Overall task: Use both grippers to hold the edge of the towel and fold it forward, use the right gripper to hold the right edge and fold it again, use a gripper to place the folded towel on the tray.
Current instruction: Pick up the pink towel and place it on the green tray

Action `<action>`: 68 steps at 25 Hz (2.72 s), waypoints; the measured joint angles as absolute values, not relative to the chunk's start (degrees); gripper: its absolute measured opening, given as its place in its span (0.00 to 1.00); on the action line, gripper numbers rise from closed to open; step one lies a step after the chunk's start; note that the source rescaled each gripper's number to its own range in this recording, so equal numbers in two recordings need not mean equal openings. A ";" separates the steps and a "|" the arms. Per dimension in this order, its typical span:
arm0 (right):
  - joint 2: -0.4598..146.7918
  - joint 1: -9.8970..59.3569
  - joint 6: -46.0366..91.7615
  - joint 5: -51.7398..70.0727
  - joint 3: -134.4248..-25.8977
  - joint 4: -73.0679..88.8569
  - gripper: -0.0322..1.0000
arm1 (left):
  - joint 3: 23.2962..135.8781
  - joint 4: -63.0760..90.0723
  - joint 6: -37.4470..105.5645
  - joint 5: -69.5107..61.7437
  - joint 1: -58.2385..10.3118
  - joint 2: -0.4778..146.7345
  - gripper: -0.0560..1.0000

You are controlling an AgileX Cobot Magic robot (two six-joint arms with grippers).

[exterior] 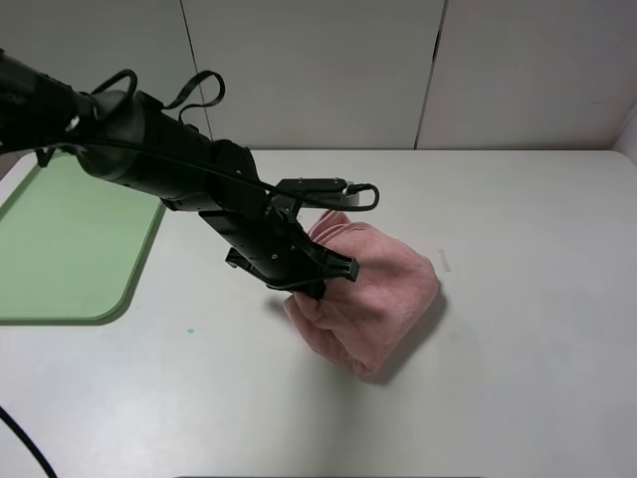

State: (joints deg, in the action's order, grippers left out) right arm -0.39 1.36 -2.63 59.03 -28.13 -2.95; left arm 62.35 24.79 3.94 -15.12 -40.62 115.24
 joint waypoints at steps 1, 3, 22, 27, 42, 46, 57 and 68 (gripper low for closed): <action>-0.39 1.36 -2.63 59.03 -28.13 -2.95 1.00 | 62.35 24.21 3.94 -15.99 -39.91 114.60 0.14; -0.39 1.36 -2.63 59.03 -28.13 -2.95 1.00 | 62.35 22.70 3.94 -17.54 -38.43 113.38 0.14; -0.39 1.36 -2.63 59.03 -28.13 -2.95 1.00 | 62.35 6.03 3.94 -31.39 -17.81 107.99 0.14; -0.39 1.36 -2.63 59.03 -28.13 -2.95 1.00 | 62.50 1.64 3.94 -34.15 -13.39 107.85 0.14; -0.39 1.36 -2.63 59.03 -28.13 -2.95 1.00 | 71.49 -12.87 3.88 -44.70 -4.36 107.85 0.14; -0.39 1.36 -2.63 59.03 -28.13 -2.95 1.00 | 71.49 -15.53 3.88 -44.77 -1.97 107.85 0.14; -0.39 1.36 -2.63 59.03 -28.13 -2.95 1.00 | 71.49 -19.23 3.88 -45.73 4.65 107.85 0.14; -0.39 1.36 -2.63 59.03 -28.13 -2.95 1.00 | 71.49 -20.96 3.88 -46.22 7.33 107.85 0.14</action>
